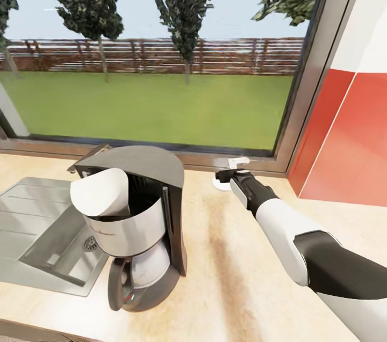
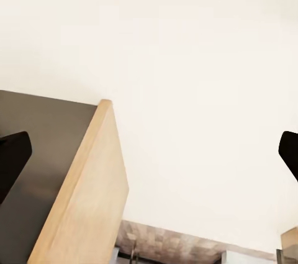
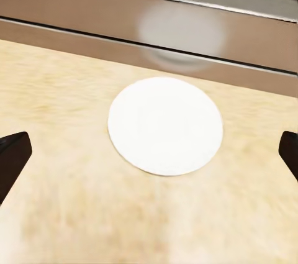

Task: Set up a coffee station on the kitchen countertop: keep the coffee maker on the countertop, move the bottle of coffee from the kitchen shelf to the counter next to the coffee maker, place a paper coffee filter on top of the coffee maker, put the saucer next to the coffee maker with the coffee cup on the saucer, and place the electric kettle next to the coffee maker.

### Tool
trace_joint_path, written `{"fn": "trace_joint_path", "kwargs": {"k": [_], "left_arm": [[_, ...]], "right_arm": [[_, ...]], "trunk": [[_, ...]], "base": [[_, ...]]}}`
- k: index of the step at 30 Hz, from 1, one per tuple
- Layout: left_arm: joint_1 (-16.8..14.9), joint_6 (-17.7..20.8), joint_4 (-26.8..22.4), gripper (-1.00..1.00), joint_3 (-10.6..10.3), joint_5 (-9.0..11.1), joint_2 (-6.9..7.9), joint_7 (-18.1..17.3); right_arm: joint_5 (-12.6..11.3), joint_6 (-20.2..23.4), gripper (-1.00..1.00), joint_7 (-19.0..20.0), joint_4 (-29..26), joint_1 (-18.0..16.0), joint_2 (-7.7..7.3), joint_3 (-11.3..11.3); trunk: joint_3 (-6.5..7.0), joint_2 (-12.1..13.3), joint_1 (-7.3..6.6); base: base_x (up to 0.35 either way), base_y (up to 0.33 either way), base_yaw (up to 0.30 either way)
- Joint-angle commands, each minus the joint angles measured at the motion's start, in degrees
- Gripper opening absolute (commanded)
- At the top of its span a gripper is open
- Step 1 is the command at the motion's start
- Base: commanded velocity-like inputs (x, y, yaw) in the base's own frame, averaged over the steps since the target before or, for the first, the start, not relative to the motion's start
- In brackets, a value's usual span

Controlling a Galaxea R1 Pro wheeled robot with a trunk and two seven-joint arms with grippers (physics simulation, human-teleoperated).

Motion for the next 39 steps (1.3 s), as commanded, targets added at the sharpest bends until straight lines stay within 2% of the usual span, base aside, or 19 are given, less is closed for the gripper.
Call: {"fn": "trace_joint_path", "kwargs": {"k": [1,18,24,27,29,31,33,39], "left_arm": [[0.0,0.2,-0.1,1.00,0.1,-0.4,0.00,0.1],[0.0,0.1,-0.1,1.00,0.1,-0.4,0.00,0.1],[0.0,0.2,-0.1,1.00,0.1,-0.4,0.00,0.1],[0.0,0.2,-0.1,1.00,0.1,-0.4,0.00,0.1],[0.0,0.2,-0.1,1.00,0.1,-0.4,0.00,0.1],[0.0,0.2,-0.1,1.00,0.1,-0.4,0.00,0.2],[0.0,0.2,-0.1,1.00,0.1,-0.4,0.00,0.2],[0.0,0.2,-0.1,1.00,0.1,-0.4,0.00,0.1]], "right_arm": [[-0.3,0.4,1.00,-0.4,-0.1,0.0,-0.03,0.4],[-0.2,0.4,1.00,-0.4,-3.8,-0.1,-0.49,0.4],[-0.2,-1.6,1.00,-0.4,-3.9,0.0,-1.71,0.2],[-0.2,-3.6,1.00,-0.5,-3.9,-0.1,-2.17,-2.7],[-0.1,-4.2,1.00,-0.8,-3.9,-0.1,-2.32,-6.6],[-0.1,-4.3,1.00,-0.9,-3.9,-0.1,-2.36,-8.1],[-0.1,-4.4,1.00,-0.9,-3.9,-0.1,-2.35,-9.3],[-0.1,-4.5,1.00,-1.0,-3.9,0.0,-2.31,-9.7]], "trunk": [[-0.20,-0.1,0.03],[-1.76,-0.1,0.03],[-2.31,-0.1,0.03],[-2.58,-0.1,0.03],[-2.77,-0.1,0.03],[-2.95,-0.1,0.03],[-3.13,-0.1,0.03],[-3.68,-0.1,0.03]], "base": [[0.000,0.000,0.004],[0.000,0.000,0.063],[0.000,0.000,0.042],[0.000,0.000,0.005],[0.000,0.000,0.002],[0.000,0.000,0.000],[0.000,0.000,0.000],[0.000,0.000,0.000]]}}
